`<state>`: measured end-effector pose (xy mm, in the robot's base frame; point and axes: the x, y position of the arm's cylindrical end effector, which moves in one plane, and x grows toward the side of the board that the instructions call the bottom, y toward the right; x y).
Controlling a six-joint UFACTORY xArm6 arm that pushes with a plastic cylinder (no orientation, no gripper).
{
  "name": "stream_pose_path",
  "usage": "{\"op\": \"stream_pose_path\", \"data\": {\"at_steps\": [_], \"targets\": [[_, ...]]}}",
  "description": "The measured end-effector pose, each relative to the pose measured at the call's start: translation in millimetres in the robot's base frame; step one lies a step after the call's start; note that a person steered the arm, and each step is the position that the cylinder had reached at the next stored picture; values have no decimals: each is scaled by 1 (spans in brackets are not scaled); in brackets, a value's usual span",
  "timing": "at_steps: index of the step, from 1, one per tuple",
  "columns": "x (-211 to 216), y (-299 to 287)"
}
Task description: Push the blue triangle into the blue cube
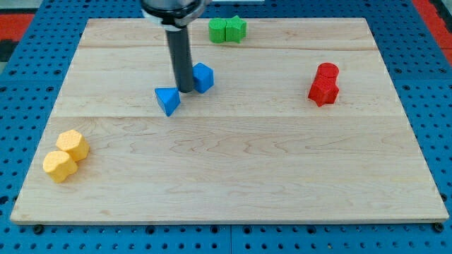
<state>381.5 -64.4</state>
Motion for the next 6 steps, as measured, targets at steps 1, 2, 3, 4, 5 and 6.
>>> {"op": "stream_pose_path", "data": {"at_steps": [1, 2, 3, 4, 5, 6], "targets": [[-1, -62], [3, -111], [66, -113], [75, -99], [52, -51], [20, -6]]}}
